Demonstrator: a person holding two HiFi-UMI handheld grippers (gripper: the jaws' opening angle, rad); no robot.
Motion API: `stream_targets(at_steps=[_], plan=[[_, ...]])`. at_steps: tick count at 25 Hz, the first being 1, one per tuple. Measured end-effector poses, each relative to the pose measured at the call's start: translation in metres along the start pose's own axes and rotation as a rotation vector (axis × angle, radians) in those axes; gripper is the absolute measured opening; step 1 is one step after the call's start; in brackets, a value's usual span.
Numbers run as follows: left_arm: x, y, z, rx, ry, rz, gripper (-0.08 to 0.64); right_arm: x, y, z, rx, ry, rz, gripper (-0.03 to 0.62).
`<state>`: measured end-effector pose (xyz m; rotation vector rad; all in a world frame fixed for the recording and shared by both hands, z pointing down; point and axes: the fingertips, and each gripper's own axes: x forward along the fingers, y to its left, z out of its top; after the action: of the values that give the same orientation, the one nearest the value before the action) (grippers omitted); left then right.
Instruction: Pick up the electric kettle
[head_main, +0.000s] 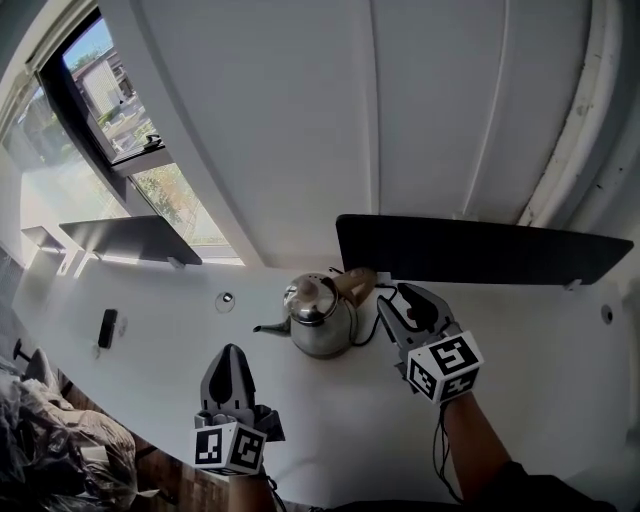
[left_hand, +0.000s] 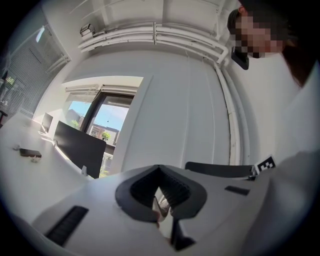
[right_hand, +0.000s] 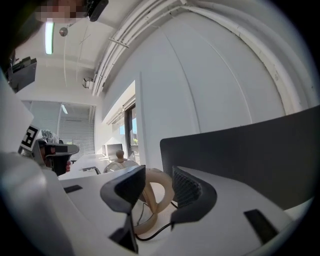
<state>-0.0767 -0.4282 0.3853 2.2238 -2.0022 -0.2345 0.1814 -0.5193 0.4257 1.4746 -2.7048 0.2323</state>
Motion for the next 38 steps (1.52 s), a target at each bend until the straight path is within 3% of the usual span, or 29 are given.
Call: stream_targets(at_steps=[2,6,10,24,38], plan=[[0.001,0.001,-0.004,-0.004,0.007,0.004,0.002,0.013,-0.009,-0.015,-0.008,0.032,-0.022,0.176],[0.004,0.003,-0.01,-0.005,0.026,-0.019,0.002,0.042,-0.026,-0.049,-0.022,0.131,-0.067,0.183],[0.003,0.009,-0.019,0.01,0.05,-0.022,0.002,0.067,-0.026,-0.071,-0.013,0.192,-0.039,0.183],[0.0,0.022,-0.029,0.005,0.065,0.004,0.002,0.114,-0.022,-0.073,-0.08,0.192,0.022,0.181],[-0.004,0.033,-0.036,0.005,0.07,0.031,0.002,0.135,-0.026,-0.081,-0.117,0.206,0.001,0.159]])
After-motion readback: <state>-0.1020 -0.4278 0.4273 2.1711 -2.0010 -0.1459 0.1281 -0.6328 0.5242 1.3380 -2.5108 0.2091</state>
